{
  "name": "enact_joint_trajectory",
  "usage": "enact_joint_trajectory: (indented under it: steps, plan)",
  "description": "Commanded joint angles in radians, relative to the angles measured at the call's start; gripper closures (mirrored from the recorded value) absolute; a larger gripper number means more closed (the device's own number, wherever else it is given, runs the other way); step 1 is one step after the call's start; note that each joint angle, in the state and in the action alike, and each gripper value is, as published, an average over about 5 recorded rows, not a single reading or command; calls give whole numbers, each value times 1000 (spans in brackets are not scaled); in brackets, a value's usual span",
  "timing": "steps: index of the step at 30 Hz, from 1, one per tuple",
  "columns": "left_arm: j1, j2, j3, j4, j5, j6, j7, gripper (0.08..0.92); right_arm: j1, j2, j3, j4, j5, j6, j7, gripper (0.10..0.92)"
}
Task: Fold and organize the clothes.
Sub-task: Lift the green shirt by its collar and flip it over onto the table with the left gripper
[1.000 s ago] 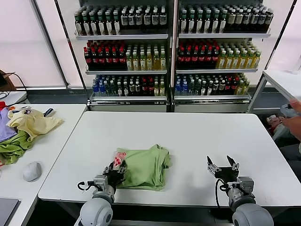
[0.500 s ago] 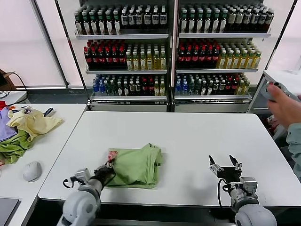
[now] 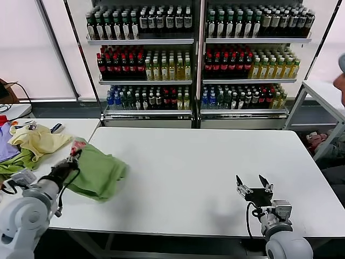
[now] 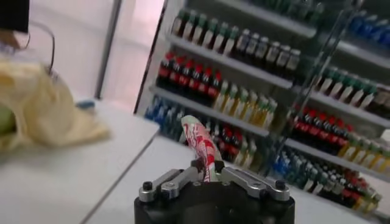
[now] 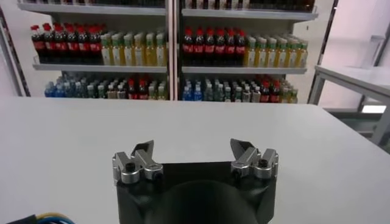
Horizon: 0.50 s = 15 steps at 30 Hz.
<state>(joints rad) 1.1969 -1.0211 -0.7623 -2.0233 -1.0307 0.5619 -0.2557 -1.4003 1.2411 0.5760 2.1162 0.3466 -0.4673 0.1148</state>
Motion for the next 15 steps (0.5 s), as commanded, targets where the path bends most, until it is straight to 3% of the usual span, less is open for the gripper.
enact_joint_trajectory:
  steps: [1, 7, 15]
  plan:
    - [7, -34, 200, -165, 311, 11, 70, 877, -3, 5, -6, 11, -1, 4, -1, 203]
    - [-64, -237, 602, 94, 806, -36, 93, 877, -18, 20, -9, 26, -8, 6, -1, 203]
    - [-185, -414, 827, 208, 945, 4, 46, 877, -38, 24, 10, 55, -10, 6, -1, 203]
